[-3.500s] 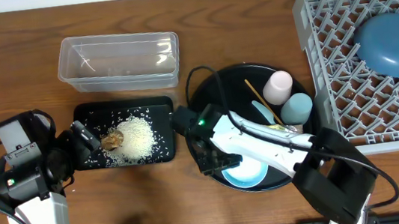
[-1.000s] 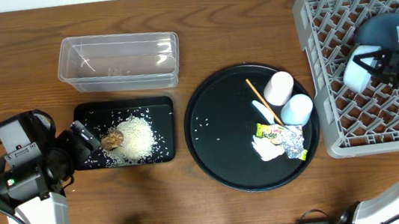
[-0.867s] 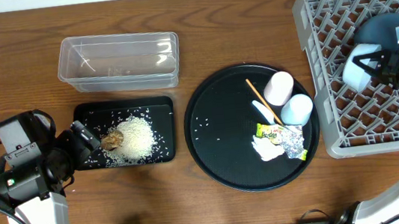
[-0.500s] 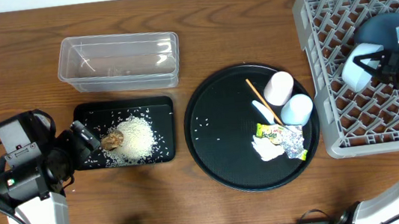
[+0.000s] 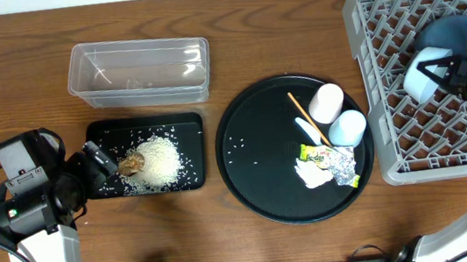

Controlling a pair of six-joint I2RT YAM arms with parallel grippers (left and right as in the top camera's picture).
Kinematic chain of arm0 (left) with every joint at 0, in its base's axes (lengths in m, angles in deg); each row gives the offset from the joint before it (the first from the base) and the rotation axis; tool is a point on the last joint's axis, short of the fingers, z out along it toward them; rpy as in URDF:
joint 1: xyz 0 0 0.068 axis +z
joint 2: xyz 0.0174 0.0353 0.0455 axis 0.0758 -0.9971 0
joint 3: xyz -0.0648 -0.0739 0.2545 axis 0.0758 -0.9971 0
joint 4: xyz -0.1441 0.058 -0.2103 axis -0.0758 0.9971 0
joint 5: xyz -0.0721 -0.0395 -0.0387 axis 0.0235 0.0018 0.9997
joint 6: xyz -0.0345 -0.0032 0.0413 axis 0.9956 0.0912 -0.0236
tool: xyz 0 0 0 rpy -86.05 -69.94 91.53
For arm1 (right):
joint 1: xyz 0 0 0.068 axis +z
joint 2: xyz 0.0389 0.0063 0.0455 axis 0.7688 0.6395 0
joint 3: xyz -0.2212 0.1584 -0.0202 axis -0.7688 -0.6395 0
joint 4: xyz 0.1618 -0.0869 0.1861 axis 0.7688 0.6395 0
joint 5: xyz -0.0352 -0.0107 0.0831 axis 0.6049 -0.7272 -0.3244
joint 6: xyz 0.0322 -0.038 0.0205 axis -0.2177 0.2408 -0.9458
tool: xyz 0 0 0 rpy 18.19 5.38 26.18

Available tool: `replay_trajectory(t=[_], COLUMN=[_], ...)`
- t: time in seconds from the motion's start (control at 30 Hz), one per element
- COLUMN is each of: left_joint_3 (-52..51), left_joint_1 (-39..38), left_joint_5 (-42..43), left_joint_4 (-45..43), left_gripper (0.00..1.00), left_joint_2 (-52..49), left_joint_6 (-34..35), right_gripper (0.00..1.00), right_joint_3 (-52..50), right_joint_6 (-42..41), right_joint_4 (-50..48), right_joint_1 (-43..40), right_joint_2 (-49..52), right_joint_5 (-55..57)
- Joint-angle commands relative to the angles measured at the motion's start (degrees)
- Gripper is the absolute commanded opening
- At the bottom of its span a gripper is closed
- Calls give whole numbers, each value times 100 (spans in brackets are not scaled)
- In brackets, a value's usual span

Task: Sort waste into correct bins and load items into the dishwasher rack
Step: 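Lower the bowl into the rack and open the right gripper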

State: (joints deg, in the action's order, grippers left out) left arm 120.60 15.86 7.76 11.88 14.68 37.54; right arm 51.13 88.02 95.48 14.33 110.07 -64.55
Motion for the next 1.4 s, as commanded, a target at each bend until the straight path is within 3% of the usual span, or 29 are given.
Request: replay_trajectory(t=[0.0,0.47,0.7,1.13,1.27,1.37], left_joint_3=[116,116,116,116,116,116], left_joint_1=[31,31,31,31,31,31], left_joint_5=[-15,-15,-15,-15,-15,-15], left_joint_4=[17,17,17,17,17,17], left_gripper=[98,98,98,98,98,98], left_joint_2=[4,4,4,4,4,4], left_joint_6=[-116,-116,-116,-116,-116,-116], right_gripper=[1,1,1,2,13,17], right_joint_3=[-7,-9,-9,-219,-214,-170], right_joint_6=[264,363,595,319,61,-490], right_joint_4=[-11,284,293,203,365,446], right_joint_1=[-28,0,0,-2,-50,-120], right_joint_2=[39,39,39,39,-31,-212], right_joint_5=[380,444,-603,557,619,1075])
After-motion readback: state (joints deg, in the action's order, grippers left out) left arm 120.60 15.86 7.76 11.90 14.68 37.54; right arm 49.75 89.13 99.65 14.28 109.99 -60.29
